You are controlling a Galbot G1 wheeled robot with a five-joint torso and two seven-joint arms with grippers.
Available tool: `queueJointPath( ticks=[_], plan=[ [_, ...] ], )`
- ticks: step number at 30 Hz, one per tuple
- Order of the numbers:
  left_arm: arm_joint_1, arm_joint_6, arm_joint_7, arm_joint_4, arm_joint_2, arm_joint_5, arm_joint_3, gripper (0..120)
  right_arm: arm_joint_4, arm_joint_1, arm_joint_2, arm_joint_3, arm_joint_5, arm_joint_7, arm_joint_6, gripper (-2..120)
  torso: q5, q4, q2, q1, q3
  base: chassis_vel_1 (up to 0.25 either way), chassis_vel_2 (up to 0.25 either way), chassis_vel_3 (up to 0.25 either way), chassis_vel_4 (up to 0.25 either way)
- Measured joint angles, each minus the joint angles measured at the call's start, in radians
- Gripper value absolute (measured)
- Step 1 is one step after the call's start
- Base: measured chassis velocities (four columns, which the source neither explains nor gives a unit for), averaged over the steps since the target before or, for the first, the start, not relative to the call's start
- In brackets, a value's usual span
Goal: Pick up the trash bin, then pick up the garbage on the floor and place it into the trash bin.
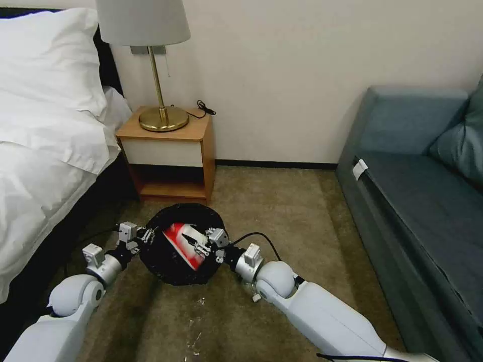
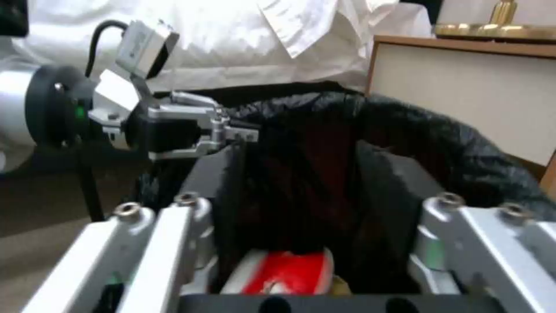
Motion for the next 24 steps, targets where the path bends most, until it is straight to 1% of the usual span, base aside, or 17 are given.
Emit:
queueJointPath(
  ticks=[1,2,3,4,6,7,9,10,11,12,13,14,15,17,19,23,24],
  plan=[
    [0.001,-0.001,0.000,0.001,0.000,0.000,-0.002,4,0.007,0.000,-0.002,0.004,0.001,0.004,-0.001,62,0.0000,0.0000,0.000,0.000,0.000,0.000,0.000,0.000,0.000],
    [0.001,-0.001,0.000,0.001,0.000,0.000,-0.002,4,0.007,0.000,-0.002,0.004,0.001,0.004,-0.001,62,0.0000,0.0000,0.000,0.000,0.000,0.000,0.000,0.000,0.000],
    [0.005,-0.003,0.002,0.001,0.000,0.000,-0.007,4,0.018,-0.001,-0.004,0.017,0.005,0.012,-0.003,67,0.0000,0.0000,0.000,0.000,0.000,0.000,0.000,0.000,0.000],
    [0.005,-0.003,0.002,0.001,0.000,0.000,-0.007,4,0.018,-0.001,-0.004,0.017,0.005,0.012,-0.003,67,0.0000,0.0000,0.000,0.000,0.000,0.000,0.000,0.000,0.000],
    [0.014,-0.008,0.016,0.004,0.002,0.006,-0.025,4,0.011,0.002,-0.008,0.052,0.018,0.025,-0.008,79,0.0000,0.0000,0.000,0.000,0.000,0.000,0.000,0.000,0.000],
    [0.014,-0.008,0.016,0.004,0.002,0.006,-0.025,4,0.011,0.002,-0.008,0.052,0.018,0.025,-0.008,79,0.0000,0.0000,0.000,0.000,0.000,0.000,0.000,0.000,0.000],
    [0.026,-0.010,0.025,0.005,0.005,0.012,-0.050,4,-0.051,0.015,-0.008,0.099,0.027,0.030,-0.007,90,0.0001,0.0001,0.000,0.000,0.000,0.000,0.000,0.000,0.000],
    [0.026,-0.010,0.025,0.005,0.005,0.012,-0.050,4,-0.051,0.015,-0.008,0.099,0.027,0.030,-0.007,90,0.0001,0.0001,0.000,0.000,0.000,0.000,0.000,0.000,0.000],
    [0.033,-0.011,0.029,0.005,0.006,0.012,-0.060,4,-0.095,0.021,-0.008,0.123,0.028,0.030,0.000,96,0.0001,0.0002,0.000,0.000,0.000,0.000,0.000,0.000,0.000],
    [0.037,-0.012,0.032,0.005,0.007,0.012,-0.066,4,-0.127,0.025,-0.007,0.139,0.028,0.031,0.006,98,0.0001,0.0001,0.000,0.000,0.000,0.000,0.000,0.000,0.000],
    [0.037,-0.012,0.032,0.005,0.007,0.012,-0.066,4,-0.127,0.025,-0.007,0.139,0.028,0.031,0.006,98,0.0001,0.0001,0.000,0.000,0.000,0.000,0.000,0.000,0.000],
    [0.042,-0.016,0.037,0.005,0.008,0.011,-0.076,4,-0.181,0.028,-0.003,0.162,0.027,0.034,0.016,99,0.0001,0.0000,0.000,0.000,0.000,0.000,0.000,0.000,0.000],
    [0.042,-0.016,0.037,0.005,0.008,0.011,-0.076,4,-0.181,0.028,-0.003,0.162,0.027,0.034,0.016,99,0.0001,0.0000,0.000,0.000,0.000,0.000,0.000,0.000,0.000],
    [0.050,-0.018,0.038,0.003,0.010,0.010,-0.086,4,-0.254,0.020,-0.007,0.184,0.017,0.047,0.016,100,0.0001,0.0001,0.000,0.000,0.000,0.000,0.000,0.000,0.000],
    [0.050,-0.018,0.039,0.003,0.011,0.010,-0.088,4,-0.268,0.013,-0.011,0.184,0.015,0.052,0.012,100,0.0001,0.0002,0.000,0.000,0.000,0.000,0.000,0.000,0.000],
    [0.051,-0.018,0.039,0.001,0.019,0.010,-0.095,4,-0.299,-0.035,-0.051,0.164,0.015,0.057,-0.033,100,0.0002,-0.0002,0.000,0.000,0.000,0.000,0.000,0.000,0.000],
    [0.052,-0.018,0.038,-0.002,0.024,0.009,-0.099,4,-0.299,-0.058,-0.078,0.143,0.012,0.055,-0.067,100,0.0002,-0.0003,0.000,0.000,0.000,0.000,0.000,0.000,0.000]
  ],
)
